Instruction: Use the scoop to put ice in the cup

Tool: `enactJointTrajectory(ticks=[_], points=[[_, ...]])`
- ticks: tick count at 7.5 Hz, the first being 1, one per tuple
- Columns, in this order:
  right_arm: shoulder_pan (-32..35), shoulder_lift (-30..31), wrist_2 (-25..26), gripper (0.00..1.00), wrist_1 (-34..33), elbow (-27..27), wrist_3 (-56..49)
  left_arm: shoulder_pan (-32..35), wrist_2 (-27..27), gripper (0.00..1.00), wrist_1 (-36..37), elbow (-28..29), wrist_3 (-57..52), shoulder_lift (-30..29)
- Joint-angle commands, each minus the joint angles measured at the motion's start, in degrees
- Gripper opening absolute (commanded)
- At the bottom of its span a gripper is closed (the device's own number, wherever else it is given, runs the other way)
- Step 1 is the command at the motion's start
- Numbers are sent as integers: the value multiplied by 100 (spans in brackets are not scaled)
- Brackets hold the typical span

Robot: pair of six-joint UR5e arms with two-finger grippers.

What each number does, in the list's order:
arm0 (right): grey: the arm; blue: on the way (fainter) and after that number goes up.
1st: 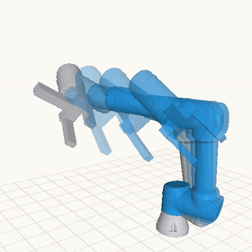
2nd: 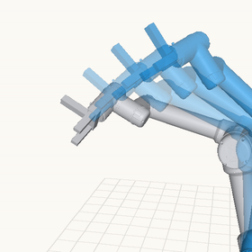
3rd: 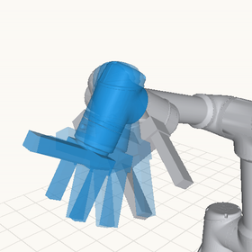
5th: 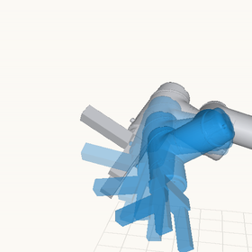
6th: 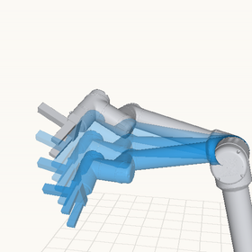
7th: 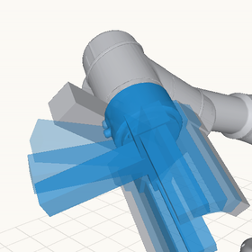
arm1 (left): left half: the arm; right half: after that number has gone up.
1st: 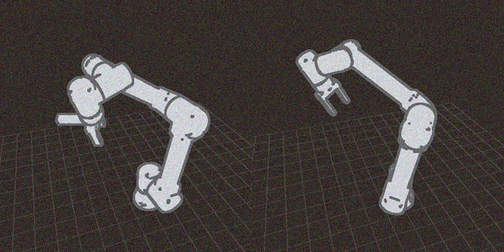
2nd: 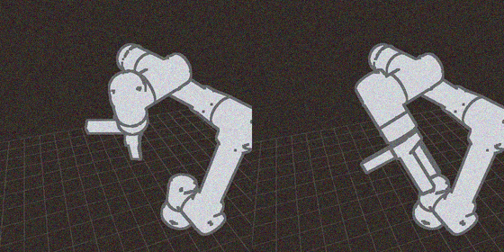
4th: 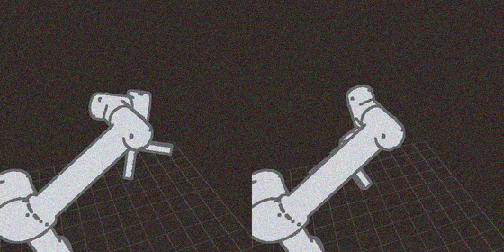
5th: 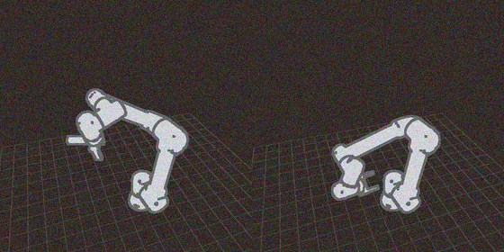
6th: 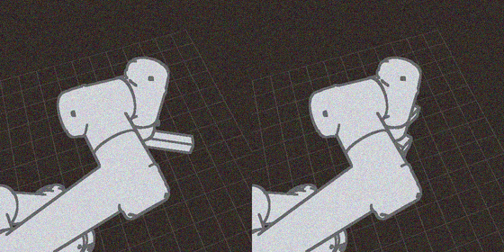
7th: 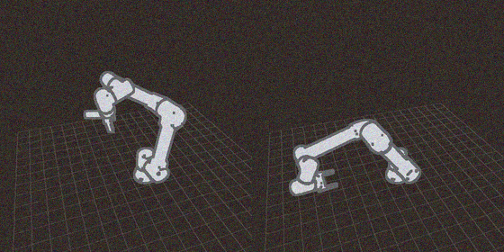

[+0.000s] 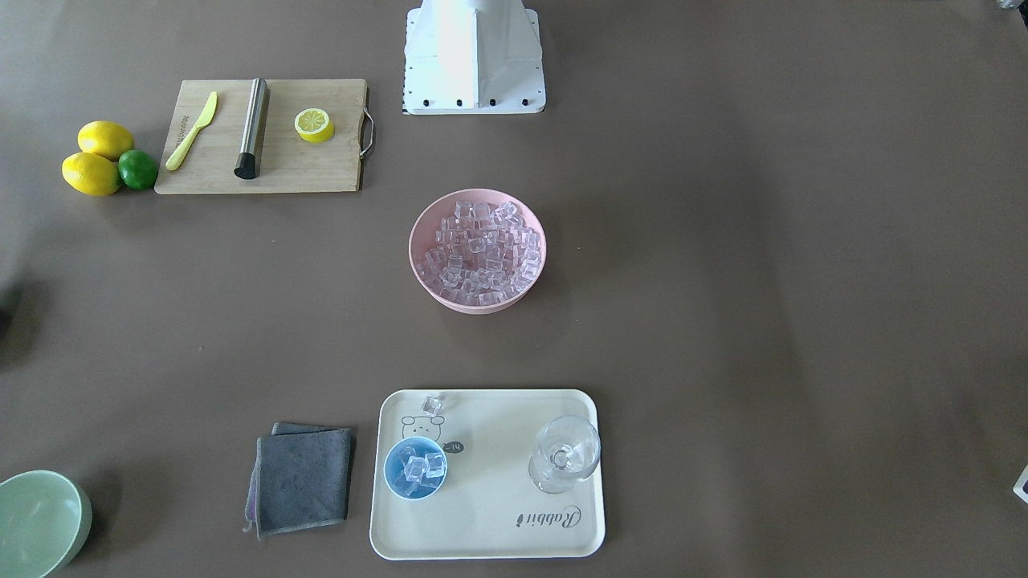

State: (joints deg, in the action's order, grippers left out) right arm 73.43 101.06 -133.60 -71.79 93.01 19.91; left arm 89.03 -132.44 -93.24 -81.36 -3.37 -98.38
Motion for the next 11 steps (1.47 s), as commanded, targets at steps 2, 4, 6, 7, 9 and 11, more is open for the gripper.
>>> enactJointTrajectory(ticks=[2,4,6,7,9,11], points=[[926,62,-350,100,-37,112,-338,0,-1,99,7,-2,3,3],[1487,168,-420,100,-350,121,-1092,-8,-10,99,-1,6,3,3],[1700,134,-228,100,-1446,602,-1698,-8,-10,99,-10,6,3,3],[1762,125,-210,100,-1974,909,-1727,-8,-10,99,-10,6,3,11],[1807,116,-69,100,-2243,1017,-1771,-8,-10,99,-19,15,3,11],[1807,107,-61,100,-2243,1017,-1789,-8,-1,99,-19,15,3,11]])
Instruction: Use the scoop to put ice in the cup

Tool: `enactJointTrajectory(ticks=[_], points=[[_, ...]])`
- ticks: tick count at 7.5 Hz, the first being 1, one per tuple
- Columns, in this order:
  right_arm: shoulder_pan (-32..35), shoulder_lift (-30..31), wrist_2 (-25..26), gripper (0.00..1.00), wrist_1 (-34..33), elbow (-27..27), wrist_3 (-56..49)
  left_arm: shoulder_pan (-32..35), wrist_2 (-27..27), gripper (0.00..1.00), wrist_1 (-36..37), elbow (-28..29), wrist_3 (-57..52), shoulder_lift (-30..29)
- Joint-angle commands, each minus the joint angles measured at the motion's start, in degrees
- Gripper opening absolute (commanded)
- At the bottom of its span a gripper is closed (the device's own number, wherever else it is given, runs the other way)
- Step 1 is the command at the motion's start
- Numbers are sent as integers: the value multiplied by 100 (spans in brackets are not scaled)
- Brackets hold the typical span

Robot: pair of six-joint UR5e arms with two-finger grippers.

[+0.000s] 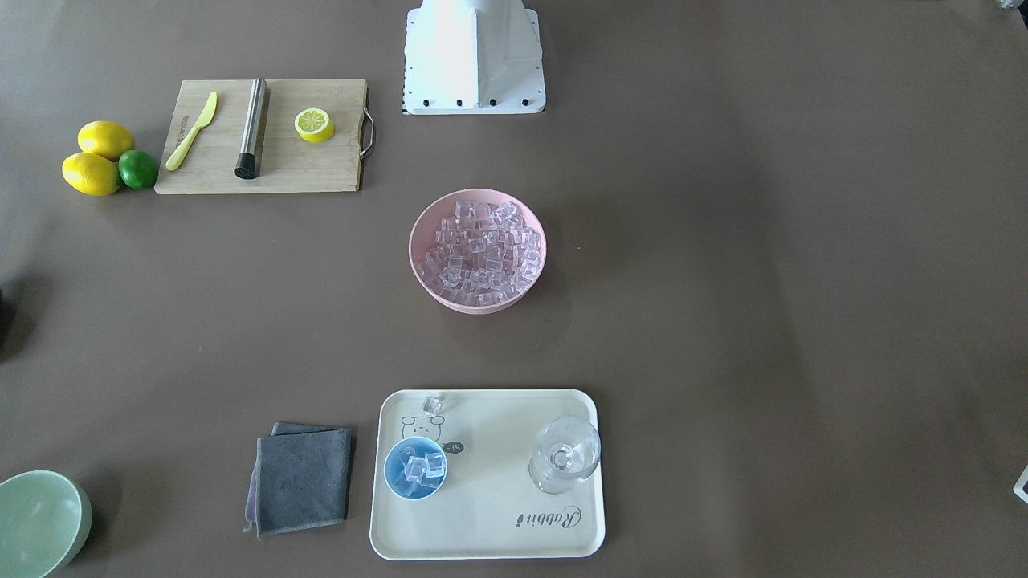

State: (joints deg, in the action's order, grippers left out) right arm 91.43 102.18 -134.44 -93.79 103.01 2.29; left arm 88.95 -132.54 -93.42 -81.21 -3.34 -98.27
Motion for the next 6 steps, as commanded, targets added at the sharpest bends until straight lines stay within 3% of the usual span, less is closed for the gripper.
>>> enactJointTrajectory(ticks=[1,6], points=[[7,-5,49,100,-34,18,-27,0,9,99,-1,9,0,0],[42,-13,137,100,-34,0,-176,0,9,99,-1,9,0,0]])
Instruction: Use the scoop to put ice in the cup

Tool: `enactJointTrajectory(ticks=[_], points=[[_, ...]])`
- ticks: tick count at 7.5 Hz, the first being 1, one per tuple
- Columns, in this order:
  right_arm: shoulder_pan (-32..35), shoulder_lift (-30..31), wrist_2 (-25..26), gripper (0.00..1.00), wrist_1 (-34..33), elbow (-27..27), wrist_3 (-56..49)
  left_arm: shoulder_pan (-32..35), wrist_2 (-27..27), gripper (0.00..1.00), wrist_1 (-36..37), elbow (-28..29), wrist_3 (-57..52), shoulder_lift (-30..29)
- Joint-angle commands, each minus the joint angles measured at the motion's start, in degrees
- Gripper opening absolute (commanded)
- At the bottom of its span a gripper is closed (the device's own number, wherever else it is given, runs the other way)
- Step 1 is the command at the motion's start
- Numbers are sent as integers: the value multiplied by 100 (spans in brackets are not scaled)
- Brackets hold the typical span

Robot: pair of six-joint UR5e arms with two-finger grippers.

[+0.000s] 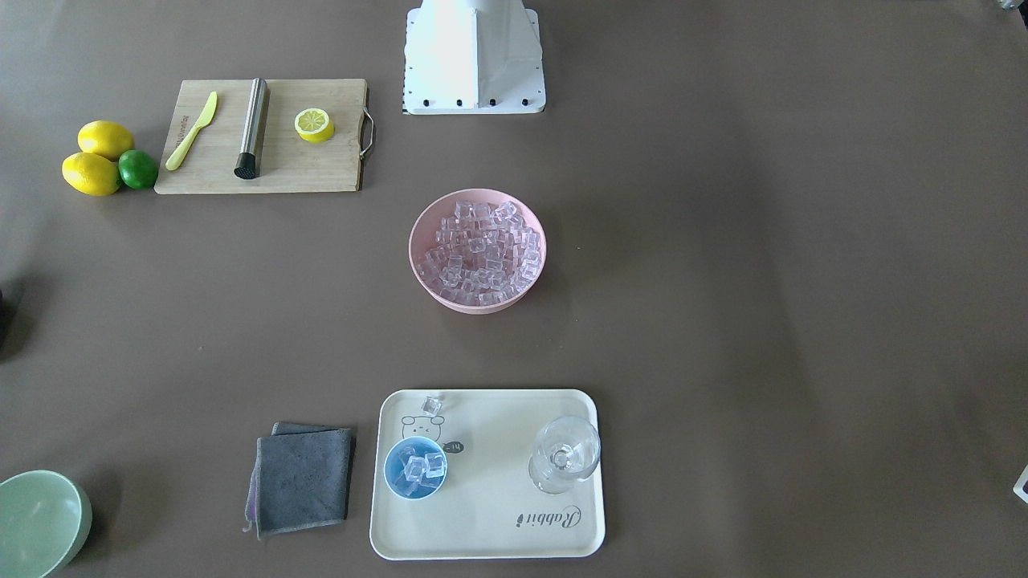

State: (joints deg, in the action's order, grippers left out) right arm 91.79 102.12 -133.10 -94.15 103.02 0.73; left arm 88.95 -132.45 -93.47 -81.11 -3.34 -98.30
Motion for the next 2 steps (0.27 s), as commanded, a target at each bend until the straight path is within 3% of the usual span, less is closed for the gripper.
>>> enactJointTrajectory(ticks=[1,2], points=[[5,0,4,100,2,16,-20,0,0,99,4,-1,0,-5],[5,0,4,100,2,16,-81,0,0,99,4,8,0,-5]])
